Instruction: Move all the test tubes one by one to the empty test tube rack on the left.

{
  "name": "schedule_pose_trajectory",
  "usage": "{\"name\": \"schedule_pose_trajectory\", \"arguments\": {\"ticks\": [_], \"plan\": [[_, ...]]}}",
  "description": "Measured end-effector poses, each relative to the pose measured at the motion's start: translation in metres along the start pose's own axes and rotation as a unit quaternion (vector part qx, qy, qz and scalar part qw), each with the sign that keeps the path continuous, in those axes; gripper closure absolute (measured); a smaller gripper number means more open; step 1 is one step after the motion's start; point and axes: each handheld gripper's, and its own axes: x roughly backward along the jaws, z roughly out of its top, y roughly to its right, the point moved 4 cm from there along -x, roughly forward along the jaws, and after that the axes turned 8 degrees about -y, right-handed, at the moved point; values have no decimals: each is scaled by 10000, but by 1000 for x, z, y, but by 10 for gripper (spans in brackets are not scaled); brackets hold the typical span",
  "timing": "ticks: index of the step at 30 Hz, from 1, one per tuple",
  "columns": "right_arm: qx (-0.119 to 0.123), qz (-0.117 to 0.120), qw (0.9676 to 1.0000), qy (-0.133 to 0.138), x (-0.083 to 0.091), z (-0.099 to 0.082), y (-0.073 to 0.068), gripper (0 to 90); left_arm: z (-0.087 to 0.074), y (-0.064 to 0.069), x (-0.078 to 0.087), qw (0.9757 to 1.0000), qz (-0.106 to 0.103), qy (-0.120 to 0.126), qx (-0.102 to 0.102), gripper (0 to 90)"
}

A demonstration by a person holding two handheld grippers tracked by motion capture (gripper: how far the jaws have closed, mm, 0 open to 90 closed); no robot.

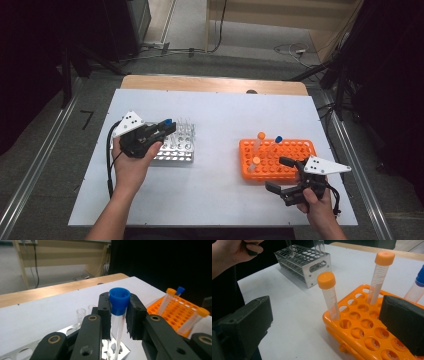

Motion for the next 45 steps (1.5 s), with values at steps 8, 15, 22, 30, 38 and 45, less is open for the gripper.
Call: {"name": "schedule_pose_trajectory", "arguments": {"ticks": [8, 15, 22, 30, 38, 45], "plan": [[-30, -2, 10000, -31, -1, -1, 3, 0, 4, -26, -11, 9995, 285, -3, 162, 758], [-43, 36, 10000, -62, -3, -2, 3, 0, 5, -40, -23, 9985, 472, -14, 262, 758], [-51, 34, 10000, -71, -3, -2, 3, 0, 10, -46, -33, 9980, 547, 24, 303, 758], [-51, 37, 9999, -90, -4, -2, 4, 0, 16, -47, -46, 9979, 609, 28, 229, 758], [-52, 49, 9999, -99, -4, -3, 4, 0, 12, -50, -56, 9970, 749, -96, 159, 758], [-54, 47, 9999, -118, -5, -4, 5, 0, 5, -49, -58, 9958, 841, -366, 26, 758]]}}
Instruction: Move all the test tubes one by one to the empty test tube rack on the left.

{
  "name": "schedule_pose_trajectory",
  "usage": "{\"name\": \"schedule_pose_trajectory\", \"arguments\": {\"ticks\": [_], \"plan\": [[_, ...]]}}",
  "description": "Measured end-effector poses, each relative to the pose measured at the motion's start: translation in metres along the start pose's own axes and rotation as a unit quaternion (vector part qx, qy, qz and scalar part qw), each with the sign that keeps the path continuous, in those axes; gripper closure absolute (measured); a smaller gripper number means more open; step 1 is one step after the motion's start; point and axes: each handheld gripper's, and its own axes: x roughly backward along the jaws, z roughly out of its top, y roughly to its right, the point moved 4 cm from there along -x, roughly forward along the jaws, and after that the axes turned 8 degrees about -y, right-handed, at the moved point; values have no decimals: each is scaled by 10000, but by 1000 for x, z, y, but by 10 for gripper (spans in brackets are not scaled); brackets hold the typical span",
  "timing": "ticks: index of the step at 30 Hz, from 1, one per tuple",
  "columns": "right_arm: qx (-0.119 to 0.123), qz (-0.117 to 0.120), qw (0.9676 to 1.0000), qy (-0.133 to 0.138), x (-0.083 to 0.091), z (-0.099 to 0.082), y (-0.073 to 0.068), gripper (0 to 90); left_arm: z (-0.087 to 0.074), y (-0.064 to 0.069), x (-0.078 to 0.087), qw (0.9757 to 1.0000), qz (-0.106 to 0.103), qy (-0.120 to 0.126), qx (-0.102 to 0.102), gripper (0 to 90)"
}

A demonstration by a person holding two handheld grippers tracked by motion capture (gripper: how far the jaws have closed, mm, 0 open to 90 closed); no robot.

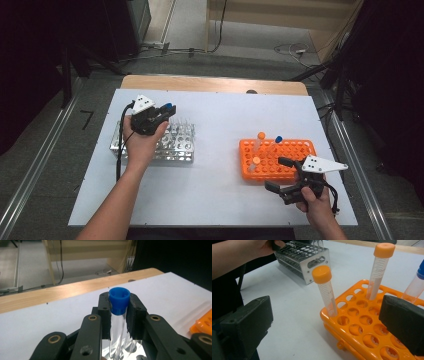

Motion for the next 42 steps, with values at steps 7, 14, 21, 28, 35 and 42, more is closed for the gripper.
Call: {"name": "schedule_pose_trajectory", "arguments": {"ticks": [7, 14, 21, 28, 35, 42], "plan": [[-6, -21, 10000, -13, -1, 0, 0, 0, -5, 3, -4, 9994, 60, -316, -153, 756], [-4, -34, 10000, -16, -1, -1, 1, 0, -12, 4, -9, 9978, 18, -657, -121, 745], [-7, -71, 10000, -36, -2, -1, 1, 0, -16, 3, -8, 9968, -11, -789, 129, 660], [12, -140, 9999, -26, 0, 1, 1, 0, -17, 8, 6, 9977, -156, -592, 277, 409], [77, -336, 9994, -63, 0, 4, 0, 0, -25, 25, 28, 9968, -551, -519, 239, 121], [13, -427, 9991, 3, 3, 10, 4, 0, -37, 42, 49, 9964, -756, -366, 138, 11]]}}
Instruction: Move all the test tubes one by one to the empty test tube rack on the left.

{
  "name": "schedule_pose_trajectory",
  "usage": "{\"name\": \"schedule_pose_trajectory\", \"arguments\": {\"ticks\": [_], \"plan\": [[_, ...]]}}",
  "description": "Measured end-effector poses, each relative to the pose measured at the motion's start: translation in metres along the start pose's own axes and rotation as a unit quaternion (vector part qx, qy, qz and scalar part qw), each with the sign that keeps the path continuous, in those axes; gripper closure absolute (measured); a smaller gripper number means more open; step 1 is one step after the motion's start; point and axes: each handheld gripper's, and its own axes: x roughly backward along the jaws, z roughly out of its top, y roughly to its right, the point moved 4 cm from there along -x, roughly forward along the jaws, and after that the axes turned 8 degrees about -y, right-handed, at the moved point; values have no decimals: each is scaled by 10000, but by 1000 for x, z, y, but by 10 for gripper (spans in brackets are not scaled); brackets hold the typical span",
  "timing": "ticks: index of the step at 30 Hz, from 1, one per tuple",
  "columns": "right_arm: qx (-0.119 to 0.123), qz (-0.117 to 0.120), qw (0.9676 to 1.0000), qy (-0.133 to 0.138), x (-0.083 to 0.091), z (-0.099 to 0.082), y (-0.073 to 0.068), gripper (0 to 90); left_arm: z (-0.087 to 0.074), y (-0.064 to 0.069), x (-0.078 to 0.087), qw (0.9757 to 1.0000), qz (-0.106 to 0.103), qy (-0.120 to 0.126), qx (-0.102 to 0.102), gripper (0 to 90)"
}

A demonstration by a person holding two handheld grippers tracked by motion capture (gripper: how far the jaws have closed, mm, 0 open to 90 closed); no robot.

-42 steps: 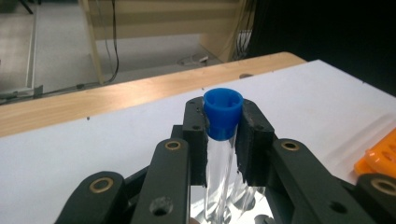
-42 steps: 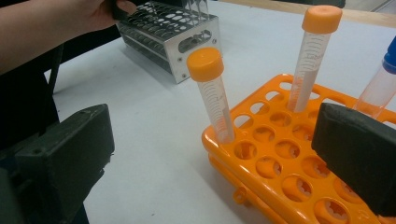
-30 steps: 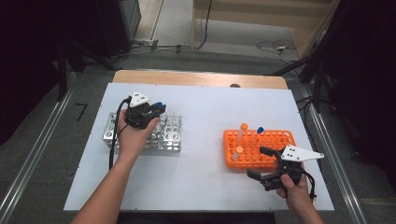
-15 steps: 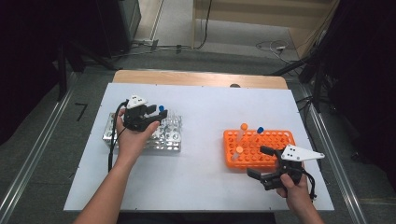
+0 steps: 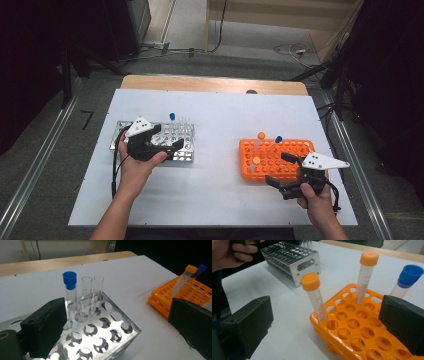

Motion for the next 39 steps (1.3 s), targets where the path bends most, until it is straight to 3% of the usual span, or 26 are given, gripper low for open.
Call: {"name": "schedule_pose_trajectory", "arguments": {"ticks": [2, 14, 19, 22, 29, 35, 39], "plan": [[-8, -39, 10000, 32, 1, 2, 2, 0, -3, 3, 5, 10000, -14, 20, -56, 0], [-327, -270, 9990, 126, 5, 12, 29, 12, -16, 9, 25, 9993, -168, 316, 50, 0], [-499, -483, 9975, 102, -3, 14, 49, 25, -18, 13, 24, 9993, -205, 327, 24, 0], [-632, -486, 9968, 73, -8, 16, 58, 27, -18, 15, 22, 9992, -245, 327, 23, 0], [-818, -560, 9950, -100, -27, 13, 67, 57, -20, 20, 18, 9991, -310, 276, -13, 0], [-947, -669, 9929, -264, -40, 4, 64, 227, -20, 23, 16, 9989, -365, 289, -8, 0], [-1066, -1095, 9877, -343, -45, 1, 67, 383, -21, 27, 14, 9989, -394, 260, -77, 0]]}}
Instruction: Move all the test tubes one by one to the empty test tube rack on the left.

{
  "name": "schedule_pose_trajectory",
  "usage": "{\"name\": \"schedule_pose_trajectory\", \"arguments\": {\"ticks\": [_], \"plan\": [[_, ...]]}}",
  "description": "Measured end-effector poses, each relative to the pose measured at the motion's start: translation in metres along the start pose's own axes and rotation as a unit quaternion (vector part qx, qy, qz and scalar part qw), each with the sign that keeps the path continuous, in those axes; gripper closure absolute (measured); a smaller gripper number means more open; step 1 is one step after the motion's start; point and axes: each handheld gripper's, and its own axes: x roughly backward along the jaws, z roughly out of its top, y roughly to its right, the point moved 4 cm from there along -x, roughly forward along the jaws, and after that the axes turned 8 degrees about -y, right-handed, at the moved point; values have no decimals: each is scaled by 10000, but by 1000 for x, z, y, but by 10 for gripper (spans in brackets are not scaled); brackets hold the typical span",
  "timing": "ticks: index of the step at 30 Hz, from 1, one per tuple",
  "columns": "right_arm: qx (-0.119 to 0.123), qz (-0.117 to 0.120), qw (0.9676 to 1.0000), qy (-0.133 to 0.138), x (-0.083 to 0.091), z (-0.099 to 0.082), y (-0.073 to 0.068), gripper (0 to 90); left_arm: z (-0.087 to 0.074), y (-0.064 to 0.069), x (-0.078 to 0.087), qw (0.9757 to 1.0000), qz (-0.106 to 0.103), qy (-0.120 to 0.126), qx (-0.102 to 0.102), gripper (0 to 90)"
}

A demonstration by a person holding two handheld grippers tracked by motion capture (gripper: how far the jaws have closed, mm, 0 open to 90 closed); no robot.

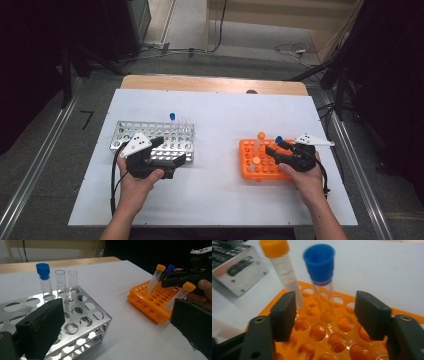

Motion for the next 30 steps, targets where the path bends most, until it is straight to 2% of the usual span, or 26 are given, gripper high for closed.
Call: {"name": "schedule_pose_trajectory", "arguments": {"ticks": [1, 9, 14, 18, 26, 27, 29, 30], "plan": [[-43, -25, 10000, 13, -1, -1, -1, 418, 0, 0, 0, 10000, -3, 8, 2, 0], [246, -287, 9993, -21, -11, -5, -12, 611, -2, 1, -2, 10000, -10, -11, 4, 0], [204, -511, 9985, 20, -11, -6, -12, 732, -3, 3, -3, 10000, -21, -39, -26, 0], [105, -549, 9983, 141, -8, -6, -8, 745, -3, 4, -4, 10000, -45, -22, -33, 0], [121, -371, 9980, 490, 14, 2, -8, 747, -4, 6, -6, 9999, -79, -53, -52, 0], [140, -359, 9978, 531, 18, 3, -8, 747, -4, 6, -6, 9999, -44, -77, -81, 0], [158, -312, 9975, 621, 25, 5, -8, 747, -6, 7, -5, 9997, -107, -72, -204, 0], [154, -297, 9973, 655, 28, 6, -8, 747, -6, 7, -4, 9997, -110, -58, -190, 0]]}}
